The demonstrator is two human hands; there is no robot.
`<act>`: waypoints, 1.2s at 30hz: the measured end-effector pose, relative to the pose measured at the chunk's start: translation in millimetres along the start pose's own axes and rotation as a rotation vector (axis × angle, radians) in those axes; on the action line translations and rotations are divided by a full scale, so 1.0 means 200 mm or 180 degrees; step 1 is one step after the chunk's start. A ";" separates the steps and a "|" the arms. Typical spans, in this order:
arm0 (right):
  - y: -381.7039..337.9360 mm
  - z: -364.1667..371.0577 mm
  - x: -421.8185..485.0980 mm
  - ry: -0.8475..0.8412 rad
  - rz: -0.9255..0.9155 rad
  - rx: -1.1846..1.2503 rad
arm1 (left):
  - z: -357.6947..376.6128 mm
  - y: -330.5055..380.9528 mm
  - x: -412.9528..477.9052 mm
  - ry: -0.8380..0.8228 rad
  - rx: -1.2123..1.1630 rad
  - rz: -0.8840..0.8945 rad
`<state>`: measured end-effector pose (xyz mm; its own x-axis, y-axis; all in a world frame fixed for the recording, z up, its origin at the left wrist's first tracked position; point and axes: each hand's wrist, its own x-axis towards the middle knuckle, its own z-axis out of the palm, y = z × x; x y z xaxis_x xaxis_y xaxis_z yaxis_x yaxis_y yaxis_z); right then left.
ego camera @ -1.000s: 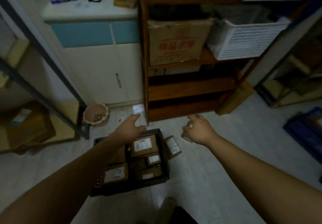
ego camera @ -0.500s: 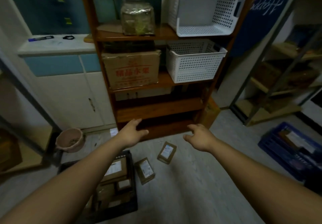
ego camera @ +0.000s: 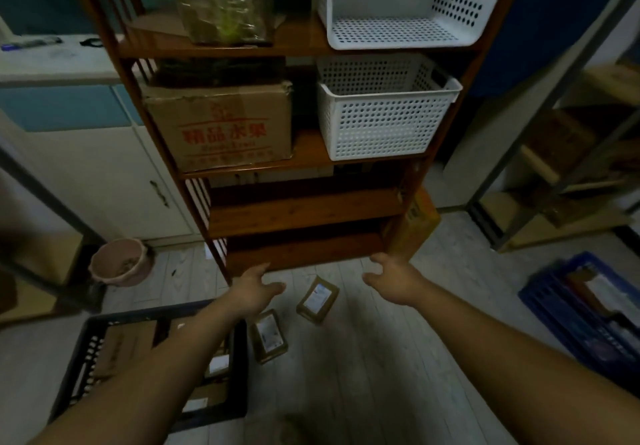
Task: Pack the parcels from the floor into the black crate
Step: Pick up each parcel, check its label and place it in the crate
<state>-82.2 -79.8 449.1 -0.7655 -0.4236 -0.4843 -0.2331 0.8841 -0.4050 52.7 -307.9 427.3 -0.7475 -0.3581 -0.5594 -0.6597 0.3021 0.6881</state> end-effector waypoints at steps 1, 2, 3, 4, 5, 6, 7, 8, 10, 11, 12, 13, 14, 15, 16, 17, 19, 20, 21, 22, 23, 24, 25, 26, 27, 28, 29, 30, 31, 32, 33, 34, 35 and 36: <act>0.02 0.00 0.05 -0.0017 0.0024 -0.0017 | 0.01 0.02 0.07 -0.0039 -0.0053 0.0026; 0.05 -0.01 0.11 -0.0067 0.0041 -0.0054 | 0.04 0.04 0.14 -0.0072 -0.0073 0.0039; 0.07 -0.02 0.16 -0.0111 0.0070 -0.0073 | 0.06 0.06 0.21 -0.0093 -0.0061 0.0019; 0.10 -0.02 0.22 -0.0165 0.0110 -0.0083 | 0.08 0.07 0.28 -0.0116 -0.0048 -0.0005; 0.14 -0.03 0.28 -0.0216 0.0139 -0.0082 | 0.10 0.08 0.34 -0.0132 -0.0062 -0.0053; 0.17 -0.02 0.34 -0.0272 0.0171 -0.0075 | 0.13 0.08 0.40 -0.0130 -0.0101 -0.0140; 0.19 -0.03 0.39 -0.0328 0.0192 -0.0071 | 0.15 0.07 0.45 -0.0116 -0.0141 -0.0264; 0.22 -0.03 0.45 -0.0391 0.0187 -0.0106 | 0.18 0.07 0.48 -0.0101 -0.0171 -0.0371; 0.26 -0.03 0.55 -0.0538 0.0183 -0.0164 | 0.24 0.04 0.56 -0.0086 -0.0238 -0.0602; 0.28 -0.03 0.60 -0.0585 0.0183 -0.0138 | 0.27 0.02 0.59 -0.0064 -0.0301 -0.0701; 0.31 -0.02 0.67 -0.0646 0.0162 -0.0121 | 0.30 0.01 0.63 -0.0028 -0.0416 -0.0776; 0.35 0.00 0.75 -0.0685 0.0122 -0.0108 | 0.32 -0.01 0.67 -0.0002 -0.0558 -0.0853; 0.39 0.02 0.84 -0.0734 0.0042 -0.0118 | 0.36 -0.02 0.71 0.0010 -0.0713 -0.0931; 0.43 0.06 0.94 -0.0794 -0.0072 -0.0121 | 0.39 -0.04 0.77 0.0058 -0.0797 -0.0987; 0.48 0.10 1.05 -0.0867 -0.0147 -0.0120 | 0.44 -0.06 0.82 0.0146 -0.0785 -0.1031; 0.53 0.15 1.17 -0.0925 -0.0163 -0.0124 | 0.49 -0.08 0.89 0.0231 -0.0673 -0.1059; 0.66 0.30 1.39 -0.0959 -0.0225 -0.0187 | 0.61 -0.16 1.04 0.0432 -0.0502 -0.1084; 0.70 0.37 1.49 -0.0945 -0.0278 -0.0204 | 0.68 -0.22 1.13 0.0514 -0.0495 -0.1040; 0.75 0.45 1.57 -0.0902 -0.0316 -0.0198 | 0.76 -0.30 1.23 0.0569 -0.0524 -0.0980; 0.79 0.54 1.66 -0.0875 -0.0310 -0.0197 | 0.84 -0.38 1.33 0.0593 -0.0646 -0.0974; 0.84 0.63 1.74 -0.0876 -0.0288 -0.0190 | 0.91 -0.47 1.43 0.0557 -0.0816 -0.1088; 0.88 0.74 1.82 -0.0912 -0.0291 -0.0213 | 1.00 -0.59 1.55 0.0526 -0.0964 -0.1245; 0.93 0.84 1.91 -0.0936 -0.0305 -0.0228 | 1.08 -0.69 1.66 0.0494 -0.1038 -0.1353; 0.97 0.95 2.01 -0.0952 -0.0340 -0.0236 | 1.16 -0.79 1.77 0.0490 -0.1030 -0.1413; 1.02 1.07 2.11 -0.0980 -0.0387 -0.0234 | 1.23 -0.88 1.86 0.0506 -0.0973 -0.1461; 1.05 1.17 2.19 -0.1009 -0.0456 -0.0244 | 1.30 -0.99 1.96 0.0577 -0.0947 -0.1516; 1.08 1.27 2.28 -0.1037 -0.0494 -0.0239 | 1.37 -1.05 2.03 0.0647 -0.0937 -0.1557; 1.11 1.38 2.36 -0.1049 -0.0529 -0.0205 | 1.43 -1.13 2.11 0.0681 -0.0980 -0.1619; 1.14 1.48 2.44 -0.1047 -0.0528 -0.0150 | 1.50 -1.21 2.19 0.0705 -0.1048 -0.1672; 1.17 1.58 2.51 -0.1007 -0.0536 -0.0088 | 1.56 -1.28 2.26 0.0712 -0.1114 -0.1723; 1.20 1.68 2.59 -0.0953 -0.0528 -0.0034 | 1.62 -1.35 2.32 0.0697 -0.1174 -0.1737; 1.22 1.77 2.65 -0.0893 -0.0522 -0.0002 | 1.67 -1.42 2.38 0.0701 -0.1249 -0.1741; 1.24 1.86 2.72 -0.0850 -0.0503 0.0029 | 1.71 -1.47 2.44 0.0723 -0.1300 -0.1745; 1.27 1.95 2.78 -0.0831 -0.0496 0.0065 | 1.75 -1.51 2.49 0.0748 -0.1384 -0.1723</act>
<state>-334.1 -168.6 -224.9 -0.5409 -0.5924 -0.5970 -0.3214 0.8015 -0.5042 -148.5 -268.6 -220.8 -0.2570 -0.5526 -0.7928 -0.8052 -0.3312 0.4919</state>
